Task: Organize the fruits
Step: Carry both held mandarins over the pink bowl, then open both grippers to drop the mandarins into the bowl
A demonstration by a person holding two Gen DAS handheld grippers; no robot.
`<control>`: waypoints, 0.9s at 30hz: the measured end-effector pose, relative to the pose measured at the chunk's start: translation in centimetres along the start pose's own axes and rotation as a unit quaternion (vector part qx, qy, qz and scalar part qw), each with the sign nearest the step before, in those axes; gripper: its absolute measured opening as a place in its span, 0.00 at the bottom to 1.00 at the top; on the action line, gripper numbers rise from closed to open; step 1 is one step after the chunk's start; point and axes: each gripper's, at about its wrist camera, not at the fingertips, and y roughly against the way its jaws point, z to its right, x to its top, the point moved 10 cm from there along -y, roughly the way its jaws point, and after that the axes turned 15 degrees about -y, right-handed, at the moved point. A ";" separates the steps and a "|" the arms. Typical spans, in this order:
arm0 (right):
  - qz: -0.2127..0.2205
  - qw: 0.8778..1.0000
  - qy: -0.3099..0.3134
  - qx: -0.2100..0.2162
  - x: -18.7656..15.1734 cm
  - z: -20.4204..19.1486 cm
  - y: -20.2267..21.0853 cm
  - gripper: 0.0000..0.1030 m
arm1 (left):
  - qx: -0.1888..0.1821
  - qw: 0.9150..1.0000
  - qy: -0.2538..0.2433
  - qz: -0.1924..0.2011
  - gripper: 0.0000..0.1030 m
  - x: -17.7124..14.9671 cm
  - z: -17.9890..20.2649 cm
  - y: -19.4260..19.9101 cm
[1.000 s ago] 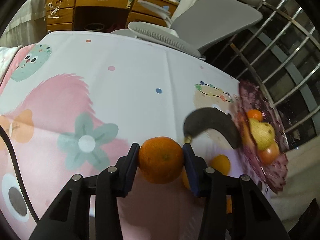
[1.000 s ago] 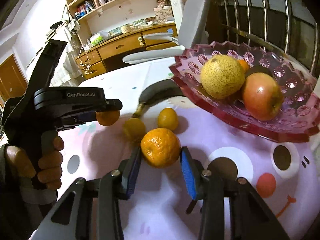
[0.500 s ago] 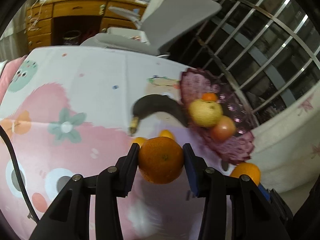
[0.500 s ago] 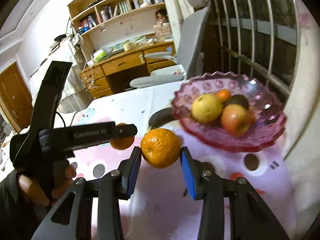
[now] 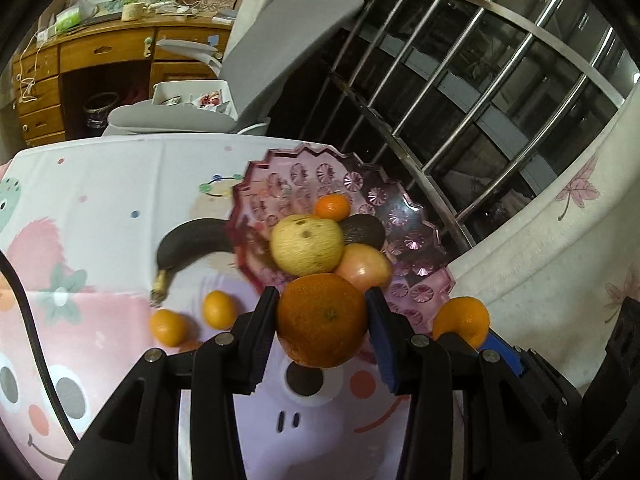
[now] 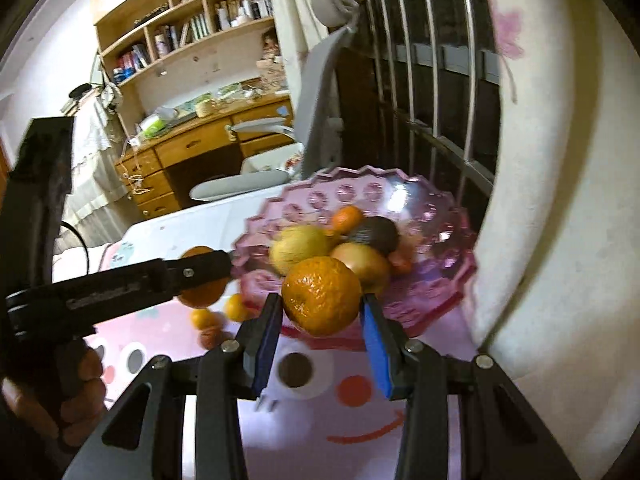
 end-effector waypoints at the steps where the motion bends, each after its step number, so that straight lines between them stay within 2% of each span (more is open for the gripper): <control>1: -0.004 1.000 -0.001 -0.003 0.2 0.6 -0.3 0.39 | -0.001 1.000 0.001 -0.002 0.42 0.2 0.3 -0.4; 12: -0.057 0.998 -0.036 -0.012 0.7 5.2 -3.9 0.40 | 0.005 0.999 -0.021 -0.030 0.42 0.6 2.3 -4.6; 13: -0.059 0.997 -0.039 -0.013 0.8 5.4 -4.1 0.40 | 0.006 0.999 -0.021 -0.031 0.44 0.6 2.3 -4.8; 16: -0.066 0.996 -0.054 -0.012 0.8 5.8 -4.6 0.40 | 0.010 0.999 -0.024 -0.032 0.61 0.8 2.2 -4.8; 20: -0.061 0.995 -0.078 -0.005 1.0 6.1 -4.7 0.50 | 0.014 0.999 -0.026 -0.021 0.70 0.8 1.5 -3.7; 24: -0.060 0.994 -0.089 -0.009 0.6 5.5 -4.7 0.50 | 0.028 0.999 -0.025 -0.025 0.74 -0.1 -0.1 -2.3; 27: -0.058 0.994 -0.097 -0.010 0.0 4.6 -4.3 0.50 | 0.035 0.999 -0.019 -0.030 0.80 -1.2 -1.8 -1.0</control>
